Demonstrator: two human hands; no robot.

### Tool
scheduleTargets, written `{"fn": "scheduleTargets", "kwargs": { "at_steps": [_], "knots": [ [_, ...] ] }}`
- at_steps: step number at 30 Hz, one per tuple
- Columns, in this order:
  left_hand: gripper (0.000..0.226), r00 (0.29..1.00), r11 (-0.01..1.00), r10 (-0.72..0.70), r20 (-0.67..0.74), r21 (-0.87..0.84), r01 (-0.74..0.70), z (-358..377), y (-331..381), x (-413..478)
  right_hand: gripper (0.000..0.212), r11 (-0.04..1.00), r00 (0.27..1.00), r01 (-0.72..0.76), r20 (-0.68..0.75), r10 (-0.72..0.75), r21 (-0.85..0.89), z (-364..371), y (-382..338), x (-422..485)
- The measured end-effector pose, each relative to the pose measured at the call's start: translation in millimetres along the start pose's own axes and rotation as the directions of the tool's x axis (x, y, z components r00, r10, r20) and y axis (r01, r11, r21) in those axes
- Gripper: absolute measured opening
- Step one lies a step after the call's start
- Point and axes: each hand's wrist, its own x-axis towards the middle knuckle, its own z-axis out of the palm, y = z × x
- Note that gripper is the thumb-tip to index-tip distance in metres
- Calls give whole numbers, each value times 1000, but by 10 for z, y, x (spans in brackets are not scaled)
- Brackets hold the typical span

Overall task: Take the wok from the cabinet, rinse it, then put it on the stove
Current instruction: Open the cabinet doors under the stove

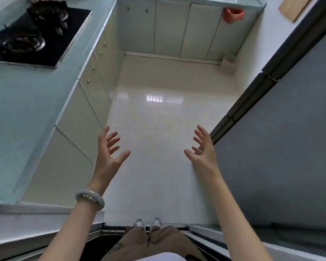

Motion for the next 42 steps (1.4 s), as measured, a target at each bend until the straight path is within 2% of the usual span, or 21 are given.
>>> {"fn": "scheduleTargets", "kwargs": {
  "at_steps": [7, 20, 31, 42],
  "knots": [
    [86, 996, 996, -85, -2, -39, 85, 71, -162, -229, 76, 996, 996, -93, 0, 93, -9, -36, 199, -123],
    [85, 997, 995, -83, 4, -57, 83, 230, -235, 39, 76, 995, 995, -97, -25, 97, -10, 4, 300, 194],
    [83, 999, 1000, -11, 49, -24, 12, 290, -383, 1495, 77, 999, 997, -53, -48, 52, -12, 310, 231, 1514],
    [80, 994, 999, -52, 97, -9, 54, 431, -493, 2825, 77, 997, 995, -73, -69, 71, -25, 519, 158, 2808]
  ]
}}
